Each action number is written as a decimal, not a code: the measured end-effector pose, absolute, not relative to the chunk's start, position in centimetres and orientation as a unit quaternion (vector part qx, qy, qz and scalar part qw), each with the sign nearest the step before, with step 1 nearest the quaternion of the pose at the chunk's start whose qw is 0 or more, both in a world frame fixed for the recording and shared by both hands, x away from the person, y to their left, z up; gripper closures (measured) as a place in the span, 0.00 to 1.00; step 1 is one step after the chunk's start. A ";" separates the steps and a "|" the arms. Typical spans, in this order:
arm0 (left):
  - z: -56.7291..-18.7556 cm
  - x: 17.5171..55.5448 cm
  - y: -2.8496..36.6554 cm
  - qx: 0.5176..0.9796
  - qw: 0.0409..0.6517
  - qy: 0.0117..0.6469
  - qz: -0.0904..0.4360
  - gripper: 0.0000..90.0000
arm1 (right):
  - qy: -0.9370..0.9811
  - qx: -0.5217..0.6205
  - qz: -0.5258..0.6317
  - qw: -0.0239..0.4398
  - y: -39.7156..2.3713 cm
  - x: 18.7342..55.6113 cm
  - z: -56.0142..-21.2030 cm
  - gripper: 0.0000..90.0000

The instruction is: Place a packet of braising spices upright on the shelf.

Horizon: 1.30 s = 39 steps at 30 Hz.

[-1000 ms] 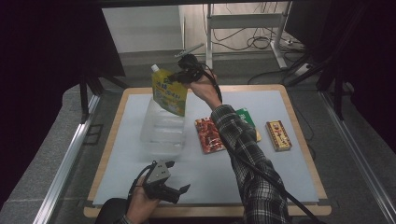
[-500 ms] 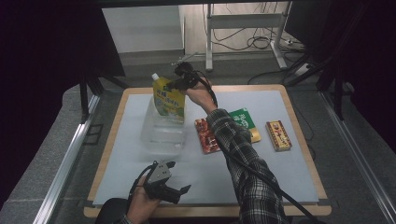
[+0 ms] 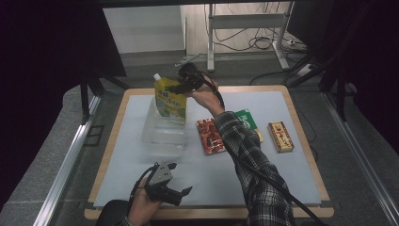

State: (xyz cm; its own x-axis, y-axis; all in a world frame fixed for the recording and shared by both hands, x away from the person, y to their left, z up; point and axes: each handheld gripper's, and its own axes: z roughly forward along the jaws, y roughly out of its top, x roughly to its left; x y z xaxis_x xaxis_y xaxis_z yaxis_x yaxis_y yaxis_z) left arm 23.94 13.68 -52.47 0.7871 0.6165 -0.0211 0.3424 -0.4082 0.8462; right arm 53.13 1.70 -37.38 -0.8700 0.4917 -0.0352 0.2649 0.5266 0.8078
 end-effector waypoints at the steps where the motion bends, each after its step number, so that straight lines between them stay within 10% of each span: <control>1: -52.5 23.9 13.7 0.826 0.460 0.290 0.148 0.03 | 0.865 0.217 0.431 0.136 1.6 53.0 -37.3 0.38; 17: -52.6 24.0 13.5 0.827 0.462 0.290 0.140 0.03 | 0.857 0.217 0.450 0.126 -0.7 51.0 -36.9 0.10; 39: -52.5 24.0 13.5 0.808 0.496 0.291 0.128 0.00 | 0.865 0.204 0.443 0.116 -4.6 47.1 -38.6 0.04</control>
